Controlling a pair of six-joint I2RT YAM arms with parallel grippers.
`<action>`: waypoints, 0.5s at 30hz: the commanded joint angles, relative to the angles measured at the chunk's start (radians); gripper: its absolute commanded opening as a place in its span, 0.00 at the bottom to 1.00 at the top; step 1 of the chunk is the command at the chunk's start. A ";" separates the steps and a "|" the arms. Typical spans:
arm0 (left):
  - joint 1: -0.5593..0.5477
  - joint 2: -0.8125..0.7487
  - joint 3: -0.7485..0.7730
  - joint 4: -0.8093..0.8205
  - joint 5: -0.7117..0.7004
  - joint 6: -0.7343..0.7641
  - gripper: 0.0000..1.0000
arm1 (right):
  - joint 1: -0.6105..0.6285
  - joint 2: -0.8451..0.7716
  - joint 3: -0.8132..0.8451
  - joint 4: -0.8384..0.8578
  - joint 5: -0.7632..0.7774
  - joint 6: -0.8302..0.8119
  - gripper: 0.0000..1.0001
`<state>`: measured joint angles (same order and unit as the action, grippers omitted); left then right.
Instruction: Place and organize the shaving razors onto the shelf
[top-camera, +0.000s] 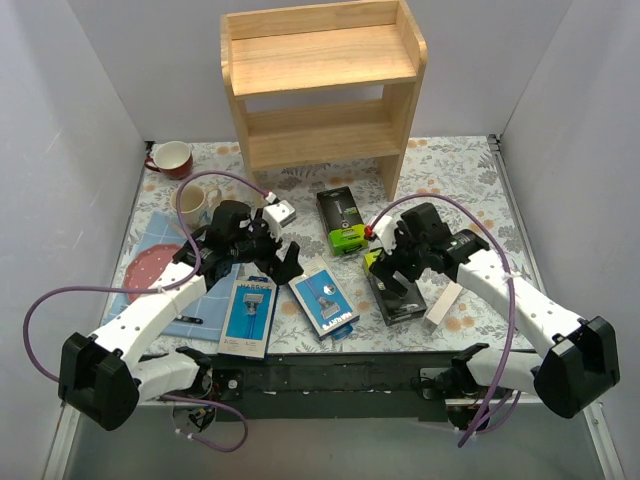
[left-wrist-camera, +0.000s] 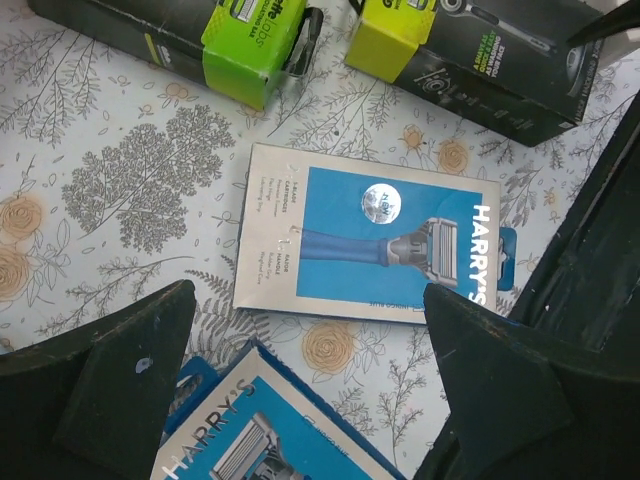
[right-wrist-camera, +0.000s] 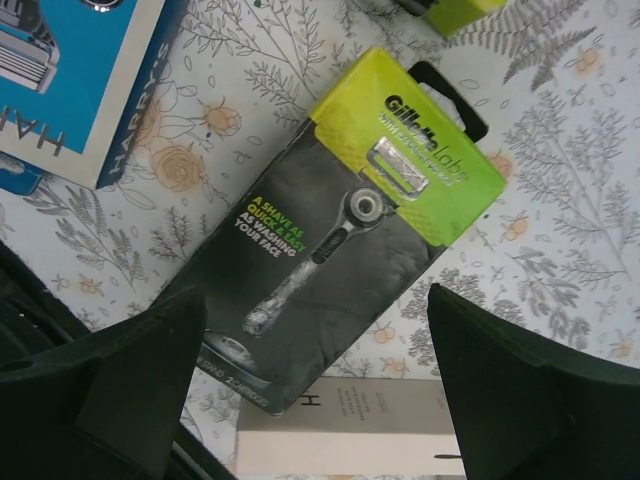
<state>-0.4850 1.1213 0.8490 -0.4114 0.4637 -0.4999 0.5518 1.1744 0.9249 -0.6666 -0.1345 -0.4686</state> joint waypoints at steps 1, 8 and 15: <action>-0.015 0.006 0.091 -0.017 0.041 -0.023 0.98 | 0.033 0.037 0.069 -0.070 0.067 0.180 0.99; -0.037 -0.034 0.067 0.014 0.039 -0.069 0.98 | 0.048 0.113 0.045 -0.094 0.048 0.370 0.99; -0.036 -0.072 0.045 0.014 0.023 -0.088 0.98 | 0.121 0.145 0.025 -0.091 0.102 0.383 0.99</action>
<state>-0.5167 1.0866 0.9054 -0.4099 0.4866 -0.5690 0.6334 1.3167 0.9527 -0.7525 -0.0612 -0.1242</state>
